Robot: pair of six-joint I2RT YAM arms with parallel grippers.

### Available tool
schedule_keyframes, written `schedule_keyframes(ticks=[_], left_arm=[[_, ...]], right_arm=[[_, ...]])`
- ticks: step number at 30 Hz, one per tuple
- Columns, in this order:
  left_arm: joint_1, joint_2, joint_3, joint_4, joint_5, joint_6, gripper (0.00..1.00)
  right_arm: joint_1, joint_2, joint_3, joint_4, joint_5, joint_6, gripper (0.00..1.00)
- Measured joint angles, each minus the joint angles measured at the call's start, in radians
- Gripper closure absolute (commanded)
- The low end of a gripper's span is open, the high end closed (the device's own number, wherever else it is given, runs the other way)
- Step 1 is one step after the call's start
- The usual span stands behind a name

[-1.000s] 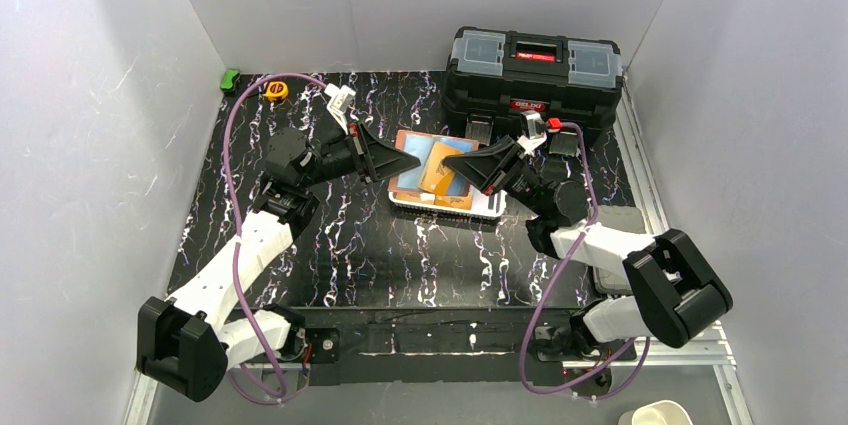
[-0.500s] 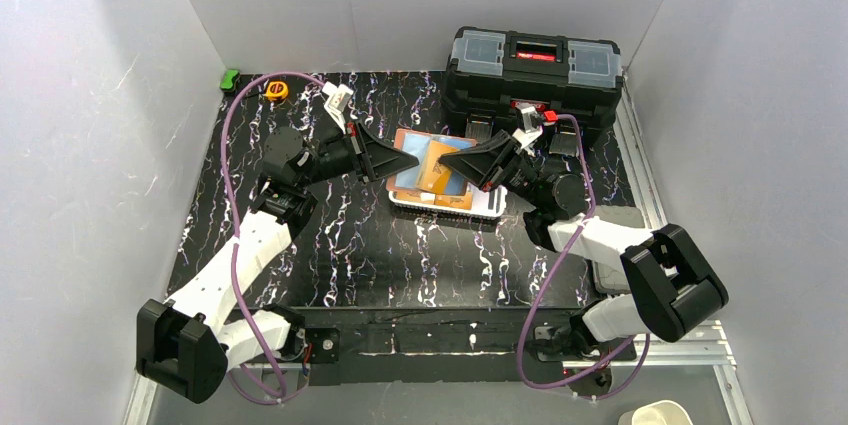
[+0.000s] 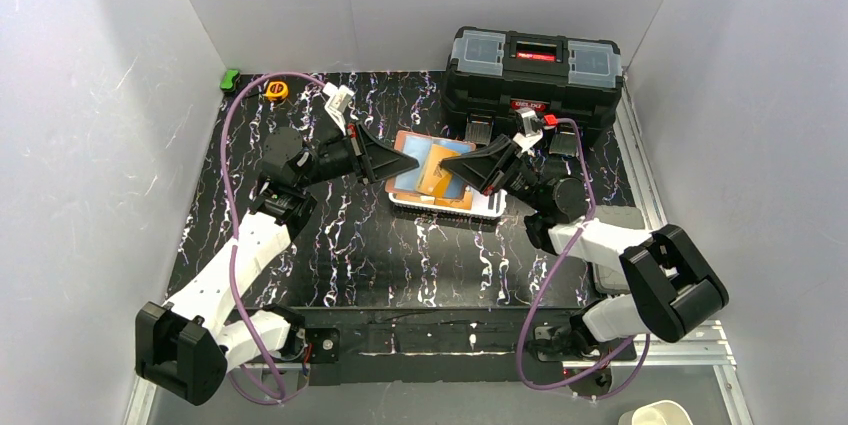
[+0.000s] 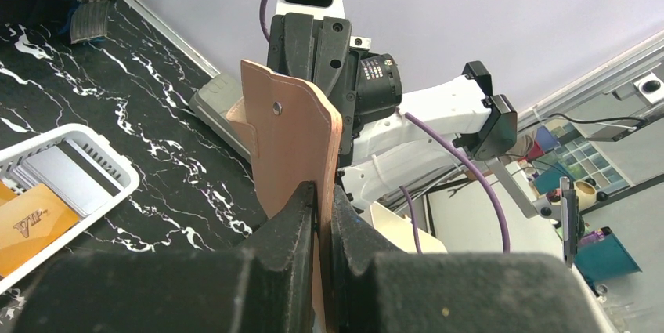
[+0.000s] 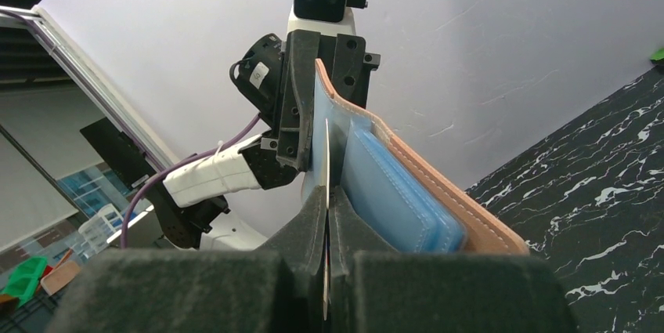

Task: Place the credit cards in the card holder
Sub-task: Insert the credit card into the card holder.

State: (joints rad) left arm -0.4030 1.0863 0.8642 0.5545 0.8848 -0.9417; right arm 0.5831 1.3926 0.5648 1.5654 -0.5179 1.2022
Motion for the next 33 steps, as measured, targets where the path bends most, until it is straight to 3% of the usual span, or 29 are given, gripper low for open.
schedule_keyframes(ticks=[33], left_arm=[[0.001, -0.005, 0.0, 0.018, 0.037, 0.043, 1.0]], right_arm=[[0.024, 0.018, 0.061, -0.022, -0.072, -0.019, 0.99]])
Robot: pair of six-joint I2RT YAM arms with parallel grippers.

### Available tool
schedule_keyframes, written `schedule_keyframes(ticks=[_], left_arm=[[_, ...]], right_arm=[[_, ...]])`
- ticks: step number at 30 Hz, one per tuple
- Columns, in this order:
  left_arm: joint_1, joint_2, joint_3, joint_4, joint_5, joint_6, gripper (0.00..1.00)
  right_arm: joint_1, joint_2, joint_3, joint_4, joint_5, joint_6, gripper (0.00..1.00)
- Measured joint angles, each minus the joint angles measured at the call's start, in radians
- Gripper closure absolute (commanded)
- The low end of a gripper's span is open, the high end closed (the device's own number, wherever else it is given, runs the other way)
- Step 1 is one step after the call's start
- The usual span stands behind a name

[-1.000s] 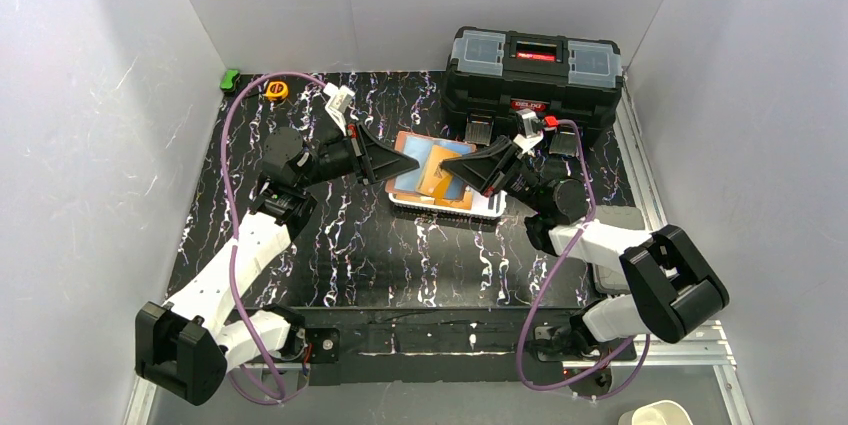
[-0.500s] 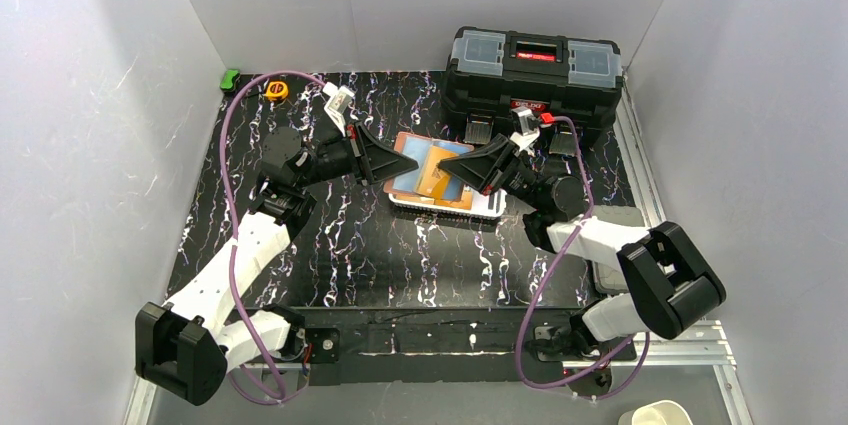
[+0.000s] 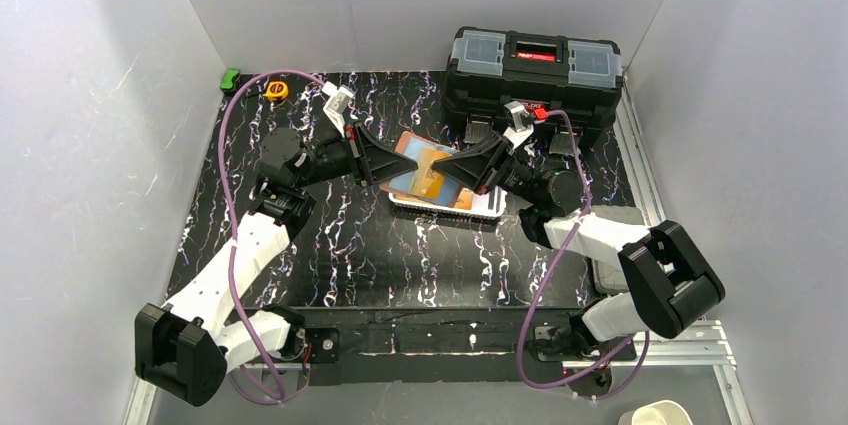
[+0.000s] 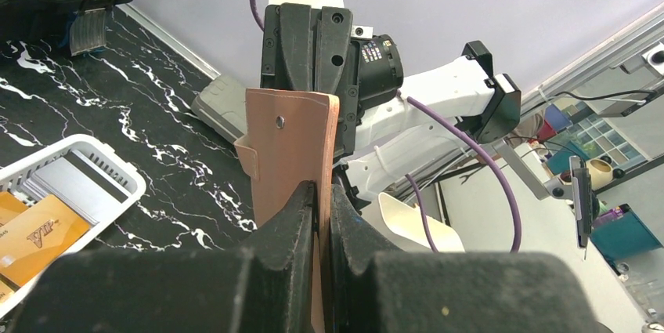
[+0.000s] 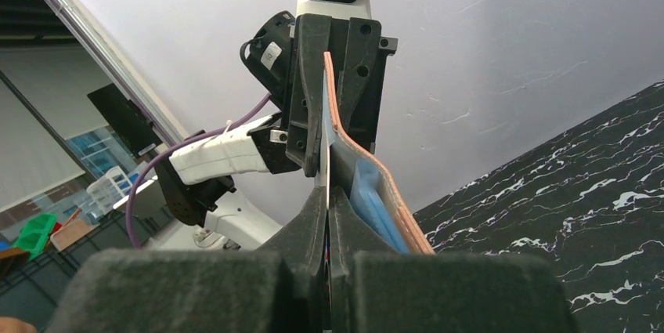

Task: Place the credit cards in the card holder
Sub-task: Insert the credit card into the card holder.

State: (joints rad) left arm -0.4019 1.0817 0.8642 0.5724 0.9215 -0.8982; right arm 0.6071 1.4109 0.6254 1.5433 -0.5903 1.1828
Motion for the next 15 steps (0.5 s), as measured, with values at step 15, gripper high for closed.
schedule_keyframes(ticks=[15], left_arm=[[0.0, -0.001, 0.0, -0.005, -0.043, 0.008, 0.95]], right_arm=[[0.017, -0.011, 0.014, -0.051, 0.056, -0.059, 0.99]])
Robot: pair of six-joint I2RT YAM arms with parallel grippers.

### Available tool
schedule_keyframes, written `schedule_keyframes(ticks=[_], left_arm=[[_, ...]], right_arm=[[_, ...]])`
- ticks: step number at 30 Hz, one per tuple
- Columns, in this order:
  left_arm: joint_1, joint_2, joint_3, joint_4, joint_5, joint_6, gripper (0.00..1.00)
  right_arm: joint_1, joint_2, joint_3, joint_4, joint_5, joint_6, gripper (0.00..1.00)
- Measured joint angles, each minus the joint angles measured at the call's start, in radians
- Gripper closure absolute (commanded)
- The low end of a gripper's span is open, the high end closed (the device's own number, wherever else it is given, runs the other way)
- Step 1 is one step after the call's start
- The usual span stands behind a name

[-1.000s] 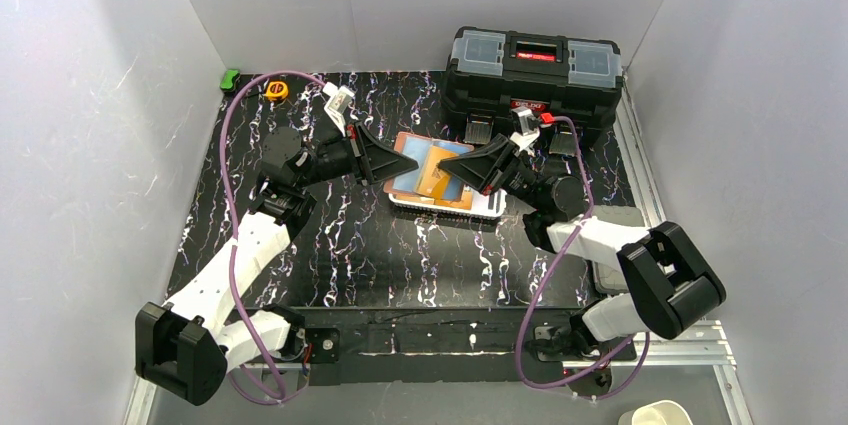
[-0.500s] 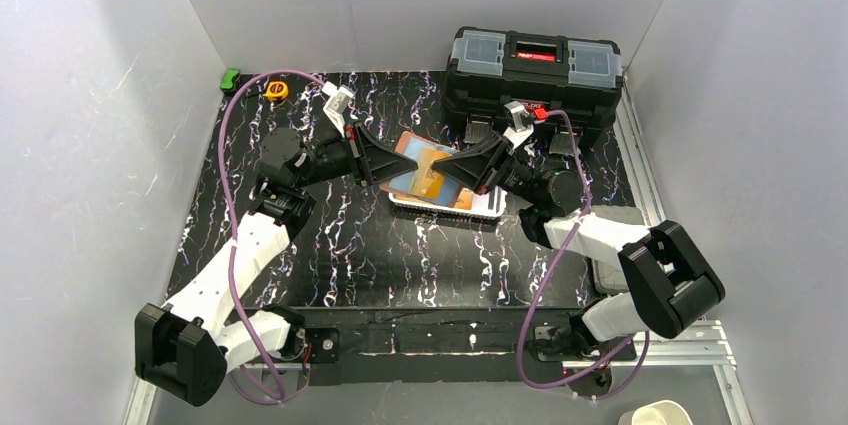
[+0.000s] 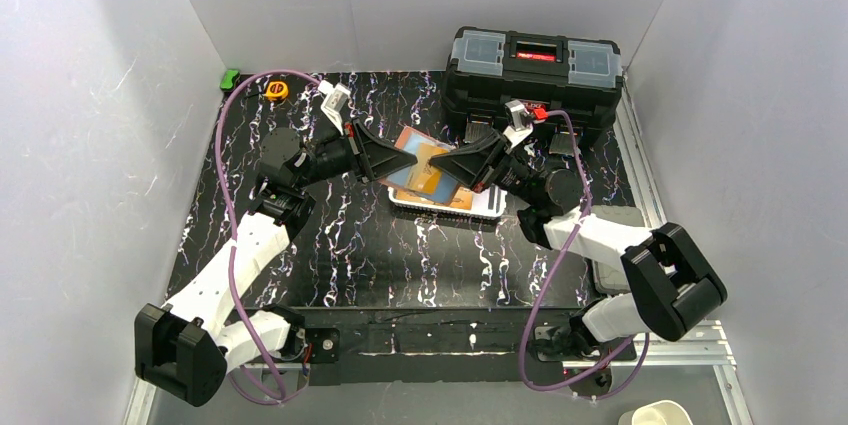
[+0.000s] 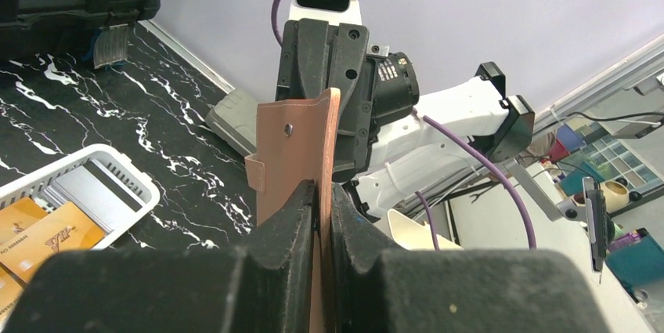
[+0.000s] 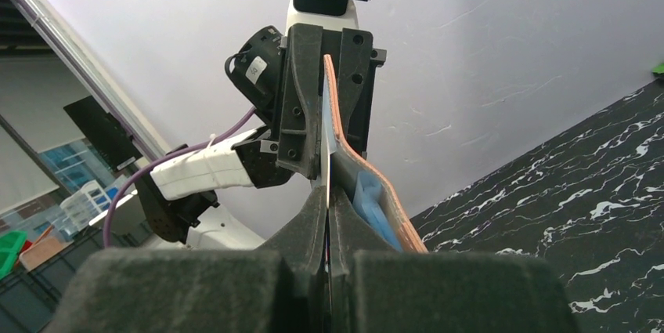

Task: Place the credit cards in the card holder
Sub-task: Insert the credit card into the card holder.

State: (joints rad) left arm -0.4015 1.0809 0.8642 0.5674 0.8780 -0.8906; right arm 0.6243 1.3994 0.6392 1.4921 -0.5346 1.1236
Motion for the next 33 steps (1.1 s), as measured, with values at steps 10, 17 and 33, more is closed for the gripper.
schedule_keyframes(ticks=[10, 17, 33], left_arm=[[-0.001, 0.0, 0.0, -0.001, -0.041, -0.005, 0.96], [0.0, -0.005, 0.0, -0.005, -0.059, -0.01, 0.95], [0.0, -0.018, 0.0, -0.008, -0.058, -0.035, 0.75]], right_arm=[[0.017, -0.025, -0.052, 0.011, 0.141, -0.028, 0.99], [0.03, -0.01, -0.047, 0.029, 0.172, -0.029, 0.99], [0.052, 0.055, 0.039, 0.046, 0.159, -0.027, 0.94]])
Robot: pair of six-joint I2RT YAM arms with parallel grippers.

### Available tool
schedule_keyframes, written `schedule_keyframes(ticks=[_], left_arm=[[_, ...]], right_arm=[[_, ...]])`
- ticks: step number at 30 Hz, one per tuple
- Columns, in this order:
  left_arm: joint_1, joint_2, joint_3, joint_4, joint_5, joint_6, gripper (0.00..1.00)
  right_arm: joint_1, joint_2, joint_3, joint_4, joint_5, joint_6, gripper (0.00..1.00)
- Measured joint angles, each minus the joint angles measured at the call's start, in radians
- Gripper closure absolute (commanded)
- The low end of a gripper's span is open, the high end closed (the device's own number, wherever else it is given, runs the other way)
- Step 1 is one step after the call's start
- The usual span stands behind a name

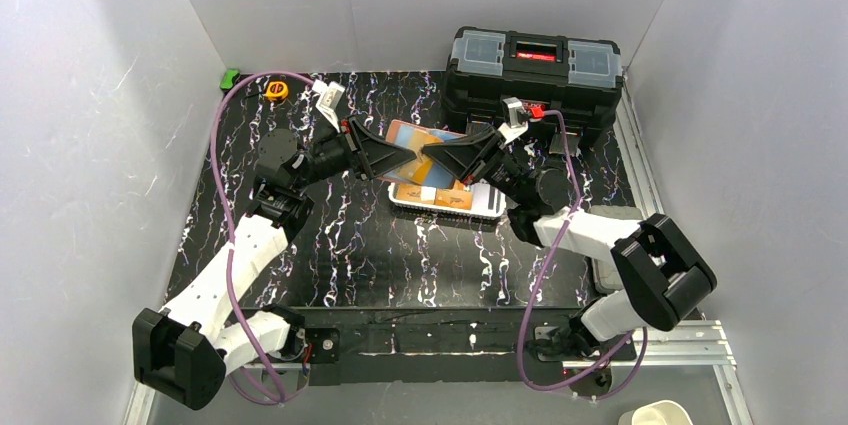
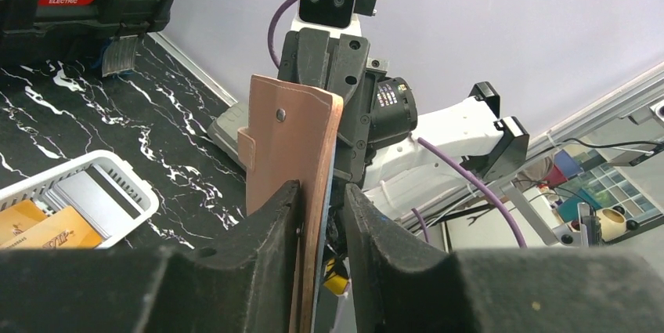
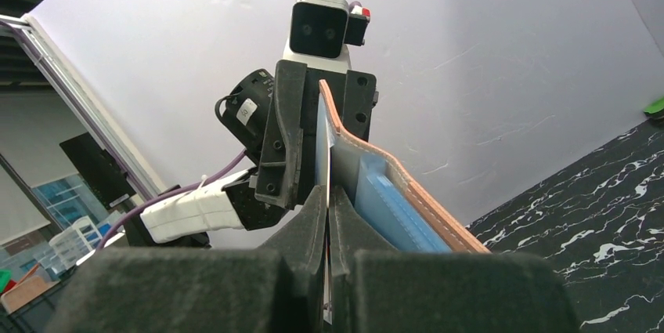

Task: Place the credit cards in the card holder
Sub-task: Insert the credit card into the card holder.

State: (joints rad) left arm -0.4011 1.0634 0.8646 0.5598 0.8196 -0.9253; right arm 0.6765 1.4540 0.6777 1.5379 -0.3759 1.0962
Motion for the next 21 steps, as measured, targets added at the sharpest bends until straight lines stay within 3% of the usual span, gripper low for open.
schedule_keyframes(ticks=[8, 13, 21], left_arm=[[0.0, -0.001, 0.0, -0.026, 0.009, 0.016, 1.0], [0.001, -0.001, 0.0, -0.046, 0.007, 0.032, 1.0], [0.008, -0.001, 0.0, -0.082, 0.008, 0.059, 1.0]], right_arm=[[0.001, -0.01, 0.009, -0.017, -0.015, -0.003, 0.66], [0.002, -0.087, 0.009, -0.149, -0.037, -0.05, 0.38], [0.007, -0.27, 0.0, -0.518, -0.025, -0.175, 0.31]])
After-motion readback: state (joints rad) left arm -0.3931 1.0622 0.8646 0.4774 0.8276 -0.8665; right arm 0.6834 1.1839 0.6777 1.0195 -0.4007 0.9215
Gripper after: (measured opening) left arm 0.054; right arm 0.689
